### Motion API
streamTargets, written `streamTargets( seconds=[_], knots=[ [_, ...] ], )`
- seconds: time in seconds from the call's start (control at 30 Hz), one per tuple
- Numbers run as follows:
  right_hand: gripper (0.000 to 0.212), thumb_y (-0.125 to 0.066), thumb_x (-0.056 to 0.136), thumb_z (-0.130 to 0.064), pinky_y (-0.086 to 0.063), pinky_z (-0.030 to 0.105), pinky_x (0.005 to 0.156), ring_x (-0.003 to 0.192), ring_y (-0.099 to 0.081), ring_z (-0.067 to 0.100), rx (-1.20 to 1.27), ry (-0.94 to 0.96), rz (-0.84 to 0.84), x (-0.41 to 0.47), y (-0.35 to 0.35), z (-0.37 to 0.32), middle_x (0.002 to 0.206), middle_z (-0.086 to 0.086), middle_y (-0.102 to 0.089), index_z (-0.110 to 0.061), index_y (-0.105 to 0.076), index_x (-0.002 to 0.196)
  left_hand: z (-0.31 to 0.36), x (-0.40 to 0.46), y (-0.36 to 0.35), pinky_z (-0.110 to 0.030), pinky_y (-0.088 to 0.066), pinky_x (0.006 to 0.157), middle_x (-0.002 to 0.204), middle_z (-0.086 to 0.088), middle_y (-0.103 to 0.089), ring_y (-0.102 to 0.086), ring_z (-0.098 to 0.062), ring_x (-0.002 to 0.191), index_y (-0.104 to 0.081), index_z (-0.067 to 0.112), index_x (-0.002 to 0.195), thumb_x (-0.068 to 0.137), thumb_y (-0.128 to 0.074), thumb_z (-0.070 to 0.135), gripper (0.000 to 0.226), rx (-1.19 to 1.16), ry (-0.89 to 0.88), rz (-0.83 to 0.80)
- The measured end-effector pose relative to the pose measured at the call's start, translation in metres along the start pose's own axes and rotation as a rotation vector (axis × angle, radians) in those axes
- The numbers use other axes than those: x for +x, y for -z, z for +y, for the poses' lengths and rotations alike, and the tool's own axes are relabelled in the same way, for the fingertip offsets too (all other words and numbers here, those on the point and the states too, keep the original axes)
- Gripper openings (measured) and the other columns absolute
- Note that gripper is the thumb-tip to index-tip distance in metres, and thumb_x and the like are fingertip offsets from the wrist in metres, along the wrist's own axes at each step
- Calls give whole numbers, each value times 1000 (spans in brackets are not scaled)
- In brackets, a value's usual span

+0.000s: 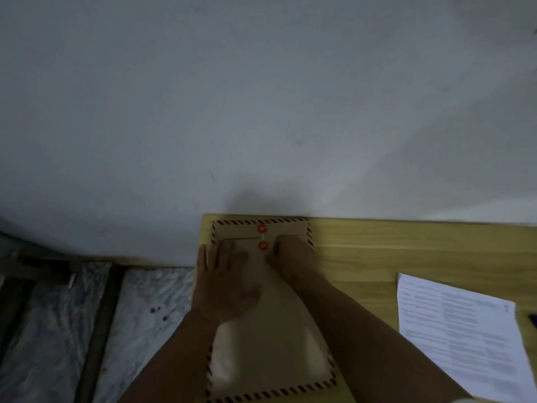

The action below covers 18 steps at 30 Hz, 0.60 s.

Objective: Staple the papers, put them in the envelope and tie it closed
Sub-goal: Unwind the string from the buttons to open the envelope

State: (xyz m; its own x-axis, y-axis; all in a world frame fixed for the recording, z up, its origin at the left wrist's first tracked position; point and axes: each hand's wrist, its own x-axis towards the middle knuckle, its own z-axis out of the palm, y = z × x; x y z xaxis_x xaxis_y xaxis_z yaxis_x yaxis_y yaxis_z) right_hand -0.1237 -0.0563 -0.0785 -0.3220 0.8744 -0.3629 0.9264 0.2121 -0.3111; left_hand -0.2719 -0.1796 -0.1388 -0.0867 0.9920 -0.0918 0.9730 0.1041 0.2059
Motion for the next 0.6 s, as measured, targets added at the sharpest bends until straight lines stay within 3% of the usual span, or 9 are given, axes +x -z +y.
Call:
streamTargets(
  seconds=[0.1, 0.2, 0.4, 0.5, 0.6],
  knots=[
    [17, -68, 86, -37, -52, 34, 69, 75, -61, 15, 262, -67, 116, 10, -3, 9, 79, -4, -65, -22, -63, 80, -5, 8, -1, -68, -16, 122, 164, -18, -32, -15, -41, 157, -46, 19, 152, 70, -52, 89, 108, -13, 24, 20],
    [13, -71, 83, -29, -53, 35, 65, 69, -63, 12, 500, -28, 224, 18, -4, 6, 73, -4, -68, -17, -67, 78, -6, 8, -2, -69, -8, 123, 171, -14, -15, 0, -36, 160, -34, 21, 160, 70, -42, 95, 117, 18, -1, 28],
    [14, -67, 80, -39, -59, 42, 65, 67, -69, 8, 745, 42, 271, 28, -7, -4, 75, -7, -73, -26, -69, 81, -10, 12, -3, -72, -12, 120, 172, -9, -16, -5, -34, 160, -38, 24, 158, 75, -40, 93, 108, 17, -42, 68],
    [15, -67, 80, -40, -60, 39, 68, 69, -70, 7, 747, 31, 220, 33, 3, -8, 74, -8, -74, -26, -69, 77, -10, 12, -3, -71, -11, 120, 172, -8, -17, -5, -32, 160, -39, 25, 158, 76, -40, 93, 106, 17, -43, 86],
    [13, -68, 84, -26, -60, 43, 70, 70, -72, 18, 880, 47, 71, 44, 13, -13, 76, 1, -76, -18, -69, 74, -10, 11, -3, -71, -11, 121, 171, -9, -20, -5, -31, 160, -39, 23, 157, 76, -41, 92, 107, 22, -37, 93]
  ],
)
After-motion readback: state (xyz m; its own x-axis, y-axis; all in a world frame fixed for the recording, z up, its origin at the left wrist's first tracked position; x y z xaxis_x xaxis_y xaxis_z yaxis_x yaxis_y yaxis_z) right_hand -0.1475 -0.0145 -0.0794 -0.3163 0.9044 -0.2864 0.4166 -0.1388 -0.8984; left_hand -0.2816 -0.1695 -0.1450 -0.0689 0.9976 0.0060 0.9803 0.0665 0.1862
